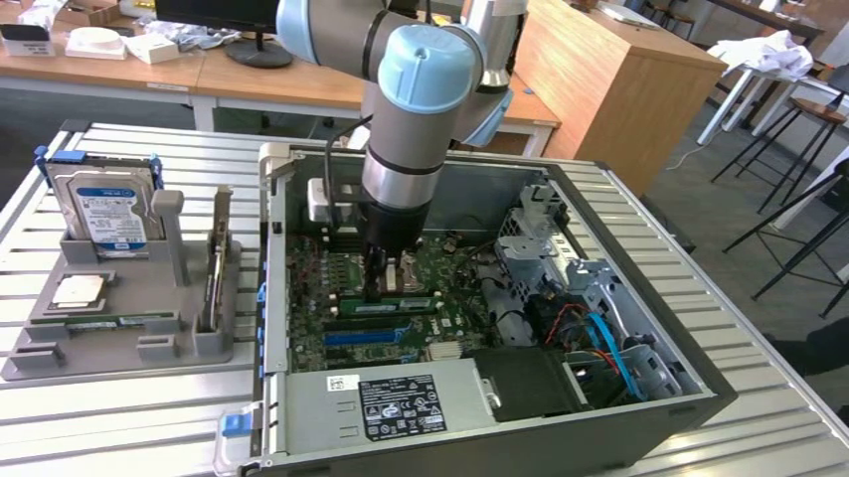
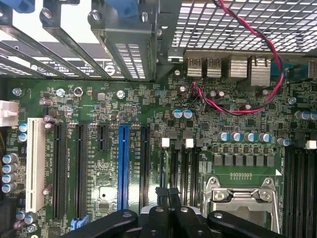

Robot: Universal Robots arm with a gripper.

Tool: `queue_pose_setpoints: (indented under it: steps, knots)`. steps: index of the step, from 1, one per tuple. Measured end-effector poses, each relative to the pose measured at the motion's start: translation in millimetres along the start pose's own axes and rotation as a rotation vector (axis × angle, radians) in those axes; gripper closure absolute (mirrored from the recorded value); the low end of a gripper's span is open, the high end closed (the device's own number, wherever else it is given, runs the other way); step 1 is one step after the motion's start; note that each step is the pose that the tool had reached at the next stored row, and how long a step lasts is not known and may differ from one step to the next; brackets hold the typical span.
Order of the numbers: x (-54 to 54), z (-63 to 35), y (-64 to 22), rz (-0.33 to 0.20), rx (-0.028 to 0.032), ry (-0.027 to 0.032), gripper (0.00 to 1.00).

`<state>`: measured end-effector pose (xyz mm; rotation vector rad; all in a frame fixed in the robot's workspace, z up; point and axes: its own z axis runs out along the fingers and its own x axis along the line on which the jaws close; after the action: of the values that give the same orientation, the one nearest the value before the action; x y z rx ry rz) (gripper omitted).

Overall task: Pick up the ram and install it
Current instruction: 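Press down the ram until it locks into place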

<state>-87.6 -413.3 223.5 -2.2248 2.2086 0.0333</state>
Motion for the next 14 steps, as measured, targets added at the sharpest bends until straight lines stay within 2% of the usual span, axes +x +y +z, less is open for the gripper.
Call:
queue_pose_setpoints:
  steps: [14]
  knots:
    - [0.0, 1.6, 0.0, 0.0, 0.0002, 0.0, 0.9]
